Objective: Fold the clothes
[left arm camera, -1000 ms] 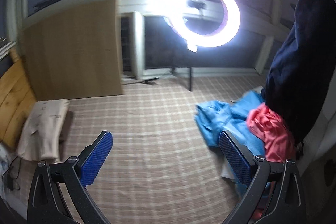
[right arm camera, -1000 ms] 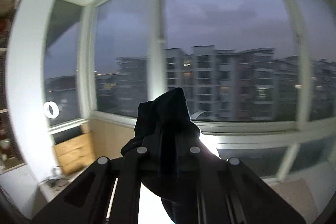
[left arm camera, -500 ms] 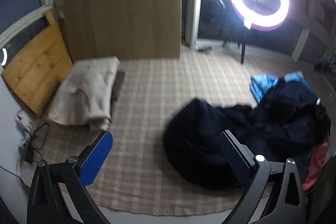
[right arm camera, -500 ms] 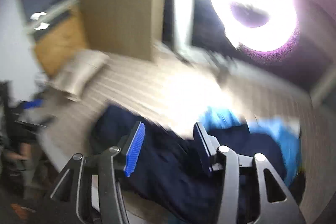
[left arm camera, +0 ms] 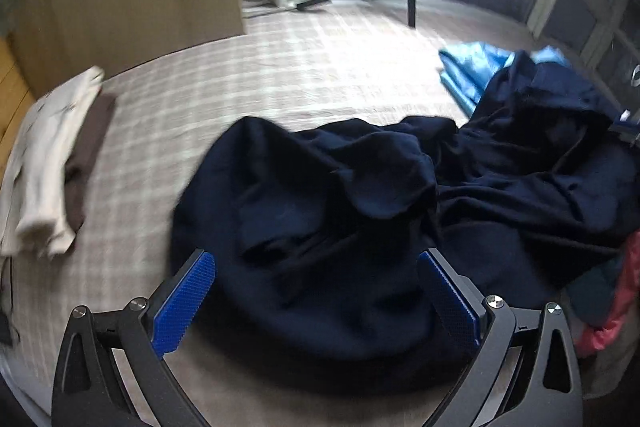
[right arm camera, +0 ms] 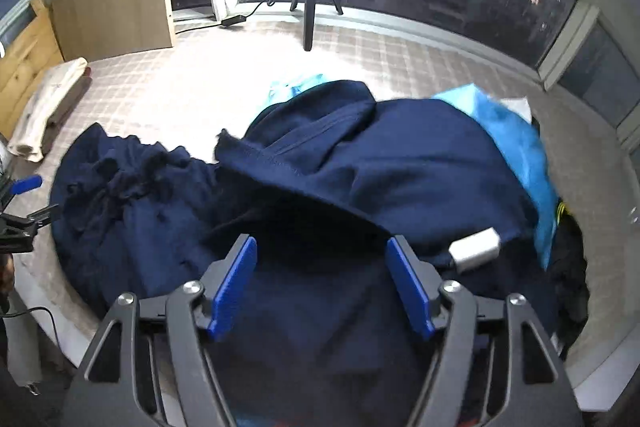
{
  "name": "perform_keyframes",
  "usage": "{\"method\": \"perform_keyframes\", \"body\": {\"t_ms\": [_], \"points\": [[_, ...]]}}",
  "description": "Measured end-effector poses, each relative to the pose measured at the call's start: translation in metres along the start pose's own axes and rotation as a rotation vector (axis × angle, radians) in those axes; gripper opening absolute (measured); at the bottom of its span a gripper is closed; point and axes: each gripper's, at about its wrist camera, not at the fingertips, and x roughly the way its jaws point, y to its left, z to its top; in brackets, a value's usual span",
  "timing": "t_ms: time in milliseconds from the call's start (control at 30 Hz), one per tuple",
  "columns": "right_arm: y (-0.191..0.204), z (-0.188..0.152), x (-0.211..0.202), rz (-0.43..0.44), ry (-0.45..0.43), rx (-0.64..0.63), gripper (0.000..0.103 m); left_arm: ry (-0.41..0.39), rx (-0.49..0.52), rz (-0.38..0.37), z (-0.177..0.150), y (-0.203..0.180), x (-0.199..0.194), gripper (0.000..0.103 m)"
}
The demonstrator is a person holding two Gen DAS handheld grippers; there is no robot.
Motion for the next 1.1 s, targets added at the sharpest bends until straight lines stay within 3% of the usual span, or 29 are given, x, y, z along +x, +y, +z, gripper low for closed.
{"method": "perform_keyframes", "body": {"t_ms": [67, 100, 133, 167, 200, 233, 267, 300, 400, 500, 567, 633, 700, 733, 833, 900, 933, 1000, 1033, 1067, 1100], "points": [[0.001, 0.002, 0.01, 0.004, 0.017, -0.024, 0.067, 0.026, 0.015, -0.002, 0.009, -0.012, 0.021, 0.101], [0.003, 0.003, 0.013, 0.001, 0.019, -0.038, 0.067, 0.038, 0.017, -0.004, 0.013, -0.015, 0.03, 0.092], [0.004, 0.003, 0.012, -0.002, 0.011, -0.053, 0.067, 0.047, 0.012, -0.004, 0.015, -0.017, 0.036, 0.083], [0.005, 0.003, 0.008, -0.002, -0.002, -0.068, 0.064, 0.054, 0.003, -0.011, 0.017, -0.017, 0.042, 0.06], [0.004, 0.003, 0.005, 0.012, -0.016, -0.071, 0.056, 0.056, -0.017, -0.043, 0.018, -0.015, 0.045, 0.037], [0.003, 0.003, 0.001, 0.032, -0.033, -0.068, 0.017, 0.048, -0.039, -0.076, 0.019, -0.01, 0.045, 0.031], [0.0, 0.005, -0.003, 0.063, -0.039, -0.05, 0.004, 0.033, -0.058, -0.104, 0.02, -0.006, 0.042, 0.021], [-0.006, 0.006, -0.01, 0.091, -0.059, -0.016, 0.004, 0.014, -0.069, -0.125, 0.019, -0.001, 0.039, 0.01], [-0.026, 0.008, -0.037, 0.131, -0.143, 0.073, 0.004, -0.035, -0.09, -0.153, 0.019, 0.016, 0.02, 0.009], [-0.047, 0.003, -0.069, 0.104, -0.23, 0.15, 0.004, -0.105, -0.14, -0.143, 0.011, 0.047, -0.017, 0.009], [-0.066, -0.013, -0.1, 0.107, -0.296, 0.245, 0.004, -0.132, -0.183, -0.134, 0.001, 0.069, -0.042, 0.009], [-0.085, -0.036, -0.129, 0.137, -0.359, 0.353, 0.003, -0.146, -0.234, -0.186, -0.02, 0.091, -0.066, 0.01], [-0.087, -0.058, -0.127, 0.109, -0.274, 0.401, 0.002, -0.129, -0.249, -0.222, -0.039, 0.099, -0.078, 0.01], [-0.086, -0.069, -0.123, 0.089, -0.218, 0.419, 0.002, -0.093, -0.22, -0.195, -0.05, 0.097, -0.08, 0.01], [-0.085, -0.101, -0.111, 0.031, -0.05, 0.471, 0.003, 0.028, -0.169, -0.206, -0.079, 0.09, -0.075, 0.023], [-0.078, -0.099, -0.108, 0.066, -0.024, 0.474, 0.004, 0.056, -0.181, -0.201, -0.088, 0.093, -0.072, 0.026], [-0.067, -0.09, -0.108, 0.077, -0.038, 0.437, 0.007, 0.054, -0.186, -0.199, -0.09, 0.095, -0.072, 0.026], [-0.031, -0.061, -0.107, 0.108, -0.068, 0.306, 0.024, 0.03, -0.213, -0.186, -0.091, 0.102, -0.075, 0.026], [-0.01, -0.047, -0.102, 0.142, -0.066, 0.233, 0.048, 0.018, -0.226, -0.182, -0.091, 0.105, -0.078, 0.027], [0.019, -0.033, -0.096, 0.183, -0.079, 0.149, 0.063, 0.008, -0.231, -0.173, -0.092, 0.108, -0.08, 0.029], [0.051, -0.017, -0.09, 0.226, -0.099, 0.055, 0.064, -0.002, -0.235, -0.163, -0.093, 0.111, -0.082, 0.031]]}}
